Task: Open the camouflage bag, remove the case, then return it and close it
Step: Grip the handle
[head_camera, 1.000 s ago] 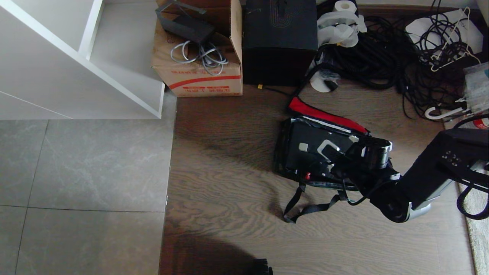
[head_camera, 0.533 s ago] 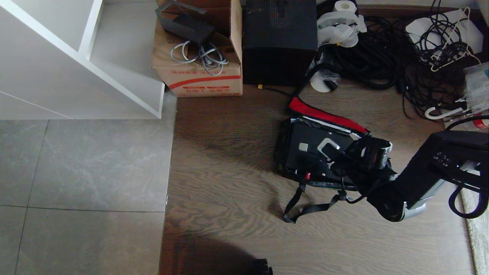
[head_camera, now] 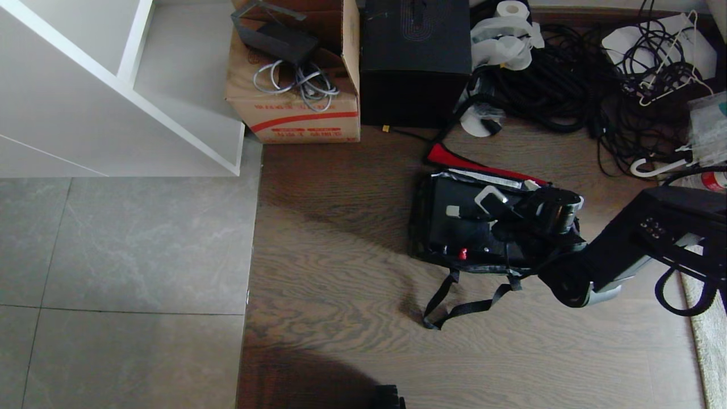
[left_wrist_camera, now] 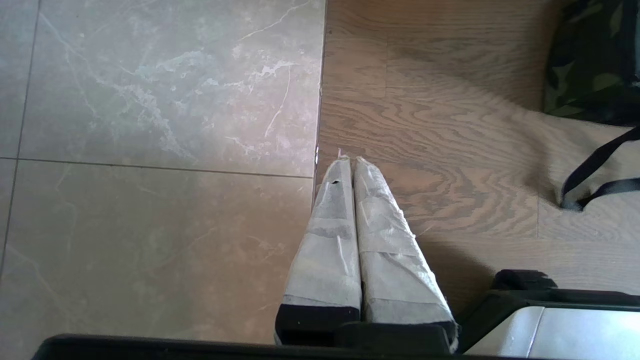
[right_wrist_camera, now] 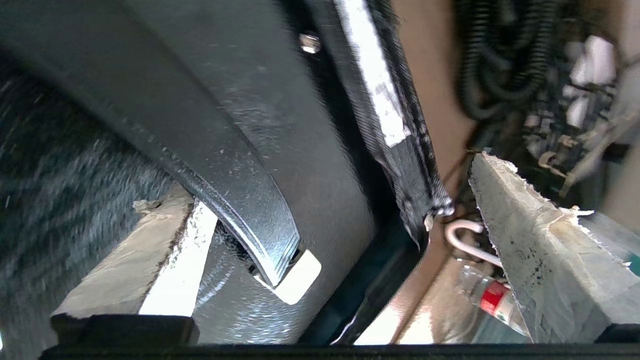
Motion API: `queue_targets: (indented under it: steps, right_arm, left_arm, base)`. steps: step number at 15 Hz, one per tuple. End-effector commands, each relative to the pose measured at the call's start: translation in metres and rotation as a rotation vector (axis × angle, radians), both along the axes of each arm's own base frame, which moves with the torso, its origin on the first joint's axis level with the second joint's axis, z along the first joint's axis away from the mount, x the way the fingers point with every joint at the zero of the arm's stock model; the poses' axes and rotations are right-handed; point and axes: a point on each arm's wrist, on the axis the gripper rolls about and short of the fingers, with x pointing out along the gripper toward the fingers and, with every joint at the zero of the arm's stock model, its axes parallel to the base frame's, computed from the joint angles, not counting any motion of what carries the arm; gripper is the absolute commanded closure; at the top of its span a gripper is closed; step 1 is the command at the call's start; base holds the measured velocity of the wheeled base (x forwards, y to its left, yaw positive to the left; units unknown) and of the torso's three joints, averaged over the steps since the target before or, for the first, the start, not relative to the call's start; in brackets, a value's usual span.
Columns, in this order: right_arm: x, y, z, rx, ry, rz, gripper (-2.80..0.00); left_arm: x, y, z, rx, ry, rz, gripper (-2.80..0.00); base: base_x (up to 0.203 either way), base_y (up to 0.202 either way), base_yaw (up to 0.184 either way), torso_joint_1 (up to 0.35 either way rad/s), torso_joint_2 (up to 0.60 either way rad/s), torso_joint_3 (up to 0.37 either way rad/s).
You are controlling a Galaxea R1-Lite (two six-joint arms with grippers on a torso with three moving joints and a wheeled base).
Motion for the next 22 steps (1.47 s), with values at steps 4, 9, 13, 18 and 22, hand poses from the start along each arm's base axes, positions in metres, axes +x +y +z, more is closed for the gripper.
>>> queue_targets:
  steps: [4,9,13,18,22]
  right_arm:
    - [0.005,-0.003,-0.01,-0.009,0.025,-0.014,-2.8]
    - [0.006,-0.003,-0.025,-0.012,0.059,-0.013,0.0]
    - [0.005,-0.003,-0.032,-0.014,0.078,-0.01,0.0]
    - [-0.008,0.003,-0.046,-0.024,0.172,-0.039,0.0]
    - [-0.032,0.022,-0.062,0.014,0.302,-0.076,0.0]
  left_arm:
    - [0.0,0.0,0.0,-0.001,0.002,0.0,0.0]
    - [0.0,0.0,0.0,-0.001,0.002,0.0,0.0]
    - [0.0,0.0,0.0,-0.001,0.002,0.0,0.0]
    - [0.0,0.0,0.0,-0.001,0.002,0.0,0.0]
    - [0.0,0.0,0.0,-0.001,0.002,0.0,0.0]
  base:
    - [0.0,0.0,0.0,0.0,0.0,0.0]
    - [0.0,0.0,0.0,0.0,0.0,0.0]
    - [0.0,0.0,0.0,0.0,0.0,0.0]
    - [0.0,0.0,0.0,0.0,0.0,0.0]
    - [0.0,0.0,0.0,0.0,0.0,0.0]
